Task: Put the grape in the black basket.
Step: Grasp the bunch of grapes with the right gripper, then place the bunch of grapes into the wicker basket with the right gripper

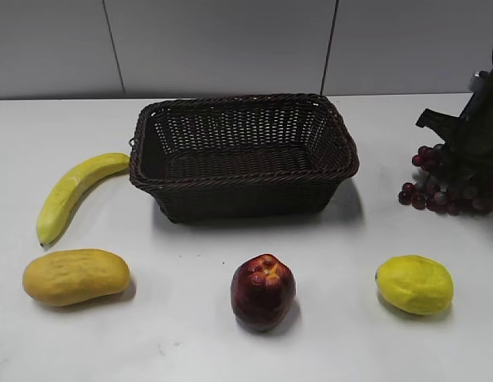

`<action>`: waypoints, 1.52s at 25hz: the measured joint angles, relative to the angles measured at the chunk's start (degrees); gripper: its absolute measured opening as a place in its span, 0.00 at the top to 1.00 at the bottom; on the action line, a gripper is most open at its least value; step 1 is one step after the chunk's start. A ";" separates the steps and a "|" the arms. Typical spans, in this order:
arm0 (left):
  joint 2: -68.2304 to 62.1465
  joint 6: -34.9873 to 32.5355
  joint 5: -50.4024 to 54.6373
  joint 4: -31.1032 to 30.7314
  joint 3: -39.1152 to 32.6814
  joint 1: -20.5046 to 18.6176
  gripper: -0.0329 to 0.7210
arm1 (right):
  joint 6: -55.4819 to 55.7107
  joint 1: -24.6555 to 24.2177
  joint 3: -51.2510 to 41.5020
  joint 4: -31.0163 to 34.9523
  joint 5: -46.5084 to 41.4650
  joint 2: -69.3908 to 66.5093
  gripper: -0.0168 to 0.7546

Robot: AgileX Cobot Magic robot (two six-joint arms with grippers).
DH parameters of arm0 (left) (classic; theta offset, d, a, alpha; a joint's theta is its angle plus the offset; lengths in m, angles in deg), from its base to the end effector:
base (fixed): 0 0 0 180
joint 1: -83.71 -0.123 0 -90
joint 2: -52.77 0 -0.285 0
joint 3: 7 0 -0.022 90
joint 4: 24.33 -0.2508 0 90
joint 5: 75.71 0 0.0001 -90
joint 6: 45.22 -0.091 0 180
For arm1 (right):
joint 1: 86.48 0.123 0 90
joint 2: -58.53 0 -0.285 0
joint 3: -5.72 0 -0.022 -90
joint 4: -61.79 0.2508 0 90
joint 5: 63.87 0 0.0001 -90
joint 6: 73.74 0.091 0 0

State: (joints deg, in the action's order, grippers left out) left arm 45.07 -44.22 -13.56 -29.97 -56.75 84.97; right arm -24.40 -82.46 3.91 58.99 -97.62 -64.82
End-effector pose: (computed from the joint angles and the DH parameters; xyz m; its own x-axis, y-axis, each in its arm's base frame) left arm -0.0038 0.0080 0.2700 -0.4934 0.0394 -0.8689 -0.0396 0.9969 0.0677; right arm 0.4062 0.0261 0.1497 -0.6786 0.6853 -0.2642 0.6395 0.7282 0.2463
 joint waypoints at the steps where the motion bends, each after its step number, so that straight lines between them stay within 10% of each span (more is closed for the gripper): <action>1: 0.00 0.00 0.00 0.00 0.00 0.00 0.67 | 0.00 0.00 0.00 -0.96 -0.06 1.05 0.94; 15: 0.00 0.00 0.00 0.00 0.00 0.00 0.67 | -12.99 1.64 13.54 -5.77 -7.65 15.26 0.96; 25: 0.00 0.00 0.00 0.00 0.00 0.00 0.67 | -21.31 14.52 34.94 -5.90 -11.66 15.33 0.97; 38: 0.00 0.00 0.00 0.00 0.00 0.00 0.67 | -35.49 30.09 38.06 1.05 -6.34 5.01 0.97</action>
State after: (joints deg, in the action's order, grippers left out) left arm 45.07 -44.22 -13.56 -29.97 -56.75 84.97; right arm -59.89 -52.37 41.97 60.03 -103.96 -59.82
